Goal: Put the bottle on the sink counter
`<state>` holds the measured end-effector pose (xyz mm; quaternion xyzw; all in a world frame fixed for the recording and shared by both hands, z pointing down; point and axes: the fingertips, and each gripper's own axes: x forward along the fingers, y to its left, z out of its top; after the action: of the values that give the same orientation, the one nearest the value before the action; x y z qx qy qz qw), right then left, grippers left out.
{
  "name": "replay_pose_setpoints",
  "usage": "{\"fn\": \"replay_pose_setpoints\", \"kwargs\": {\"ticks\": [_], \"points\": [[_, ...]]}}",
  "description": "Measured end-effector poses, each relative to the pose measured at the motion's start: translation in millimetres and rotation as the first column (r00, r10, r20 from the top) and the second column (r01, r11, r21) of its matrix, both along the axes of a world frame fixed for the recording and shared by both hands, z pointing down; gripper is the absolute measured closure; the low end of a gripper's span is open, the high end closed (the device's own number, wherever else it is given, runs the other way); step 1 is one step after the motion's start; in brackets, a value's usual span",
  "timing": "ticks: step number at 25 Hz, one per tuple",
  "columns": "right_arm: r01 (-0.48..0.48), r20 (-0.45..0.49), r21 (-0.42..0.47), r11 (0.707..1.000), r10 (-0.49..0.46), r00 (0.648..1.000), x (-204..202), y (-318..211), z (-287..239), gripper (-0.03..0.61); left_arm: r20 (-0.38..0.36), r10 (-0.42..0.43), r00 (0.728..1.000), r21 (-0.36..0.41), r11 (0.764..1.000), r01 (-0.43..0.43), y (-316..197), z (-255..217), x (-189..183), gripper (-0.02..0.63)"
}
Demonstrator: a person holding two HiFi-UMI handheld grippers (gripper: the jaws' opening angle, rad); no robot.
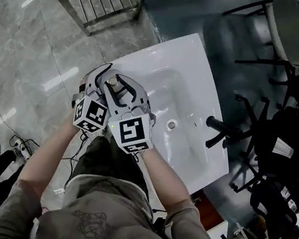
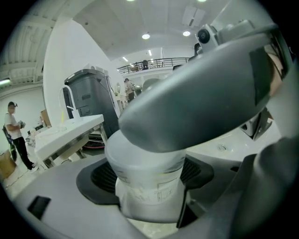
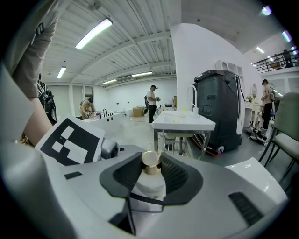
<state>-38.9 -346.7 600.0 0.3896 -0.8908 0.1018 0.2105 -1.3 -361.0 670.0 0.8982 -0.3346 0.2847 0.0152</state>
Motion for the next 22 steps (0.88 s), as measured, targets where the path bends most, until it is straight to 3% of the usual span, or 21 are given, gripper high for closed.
{"fn": "replay_pose_setpoints", "kwargs": {"ticks": [10, 14, 22], "points": [[0.004, 0.016, -0.006, 1.0, -0.004, 1.0, -3.3, -1.5, 1.9, 0.442, -0.064, -0.11, 0.992, -0.051, 0.993, 0.107, 3.8, -4.9, -17.0, 0.264], [0.007, 0.02, -0.007, 1.0, -0.007, 1.0, -3.1, -2.7, 3.2, 0.44, -0.096, -0.123, 0.988, -0.066, 0.991, 0.117, 8.9, -10.8, -23.5, 0.265], [0.004, 0.017, -0.054, 0.999, -0.003, 1.0, -3.8, -2.3, 7.9, 0.437, -0.078, -0.112, 0.991, -0.126, 0.987, 0.101, 39.2, -16.9, -46.5, 0.265]]}}
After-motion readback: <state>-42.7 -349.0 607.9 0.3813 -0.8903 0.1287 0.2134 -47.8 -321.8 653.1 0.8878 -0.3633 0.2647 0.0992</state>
